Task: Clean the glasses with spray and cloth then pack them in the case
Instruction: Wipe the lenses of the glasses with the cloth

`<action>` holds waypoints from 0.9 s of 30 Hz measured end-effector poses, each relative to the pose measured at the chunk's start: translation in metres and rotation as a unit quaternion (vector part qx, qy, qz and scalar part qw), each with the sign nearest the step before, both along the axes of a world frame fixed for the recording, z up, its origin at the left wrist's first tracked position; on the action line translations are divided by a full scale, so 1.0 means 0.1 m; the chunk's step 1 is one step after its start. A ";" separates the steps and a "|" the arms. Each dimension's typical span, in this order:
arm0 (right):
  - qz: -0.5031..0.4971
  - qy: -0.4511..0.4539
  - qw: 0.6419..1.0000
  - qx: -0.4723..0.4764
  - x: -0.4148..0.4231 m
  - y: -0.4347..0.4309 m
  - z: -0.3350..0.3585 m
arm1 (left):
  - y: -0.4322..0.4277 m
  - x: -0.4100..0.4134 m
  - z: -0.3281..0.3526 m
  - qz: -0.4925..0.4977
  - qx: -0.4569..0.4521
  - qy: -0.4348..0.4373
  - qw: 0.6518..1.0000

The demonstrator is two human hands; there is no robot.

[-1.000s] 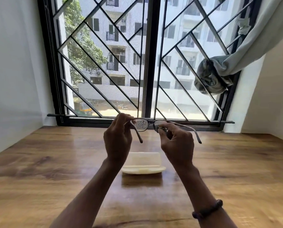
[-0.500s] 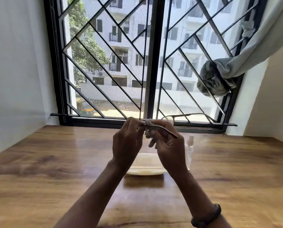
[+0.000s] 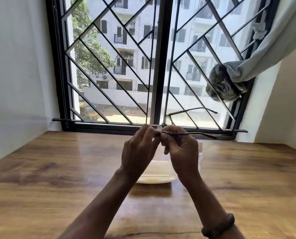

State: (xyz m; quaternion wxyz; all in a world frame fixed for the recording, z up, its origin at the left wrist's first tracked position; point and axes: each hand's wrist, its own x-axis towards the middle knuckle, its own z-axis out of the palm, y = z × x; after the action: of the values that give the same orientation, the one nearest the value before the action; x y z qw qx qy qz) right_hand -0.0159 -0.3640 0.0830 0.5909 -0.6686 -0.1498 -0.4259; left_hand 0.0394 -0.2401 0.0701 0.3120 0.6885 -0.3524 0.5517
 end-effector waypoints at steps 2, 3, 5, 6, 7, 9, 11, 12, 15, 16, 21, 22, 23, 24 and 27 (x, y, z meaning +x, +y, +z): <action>0.068 0.023 0.995 0.073 -0.02 -0.05 0.05 | 0.00 -0.02 0.02 0.004 0.002 -0.007 1.000; 0.097 0.038 0.990 0.100 -0.02 -0.08 0.07 | -0.01 -0.02 0.02 0.002 -0.001 -0.008 1.000; 0.144 0.062 0.978 0.136 -0.02 -0.12 0.08 | -0.04 -0.03 0.02 -0.012 -0.014 -0.007 1.000; 0.163 0.069 0.972 0.153 -0.02 -0.13 0.09 | -0.05 -0.04 0.02 -0.018 -0.018 -0.007 1.000; 0.180 0.075 0.966 0.169 -0.03 -0.13 0.10 | -0.06 -0.04 0.01 -0.023 -0.018 -0.010 1.000; 0.214 0.085 0.953 0.199 -0.04 -0.12 0.11 | -0.05 -0.03 0.02 -0.031 -0.012 -0.013 0.999; 0.248 0.095 0.937 0.228 -0.05 -0.11 0.13 | -0.02 -0.02 0.03 -0.033 -0.003 -0.012 0.999; 0.262 0.100 0.929 0.240 -0.05 -0.12 0.14 | -0.01 -0.01 0.03 -0.030 0.001 -0.013 0.999; 0.286 0.112 0.913 0.270 -0.06 -0.15 0.14 | 0.02 0.01 0.03 -0.020 0.006 -0.012 1.000; 0.290 0.115 0.908 0.279 -0.05 -0.16 0.15 | 0.03 0.02 0.03 -0.021 0.006 -0.009 1.000; 0.358 0.113 0.864 0.334 -0.08 -0.30 0.21 | 0.10 0.11 0.00 -0.009 -0.005 0.013 1.000; 0.375 0.108 0.852 0.350 -0.10 -0.35 0.23 | 0.12 0.13 0.00 -0.005 -0.009 0.018 1.000; 0.392 0.100 0.840 0.362 -0.11 -0.41 0.25 | 0.13 0.15 0.00 -0.002 -0.016 0.022 1.000; 0.409 0.091 0.828 0.371 -0.12 -0.46 0.26 | 0.15 0.16 0.01 0.000 -0.023 0.027 0.999; 0.438 0.071 0.807 0.389 -0.11 -0.56 0.25 | 0.19 0.18 0.04 -0.004 -0.047 0.041 0.998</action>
State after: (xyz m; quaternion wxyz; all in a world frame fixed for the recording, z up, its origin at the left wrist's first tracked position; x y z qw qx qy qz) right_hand -0.0271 -0.4204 0.1084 0.9342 -0.2748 -0.2065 -0.0952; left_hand 0.0575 -0.2213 0.0741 0.3602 0.6936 -0.3163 0.5377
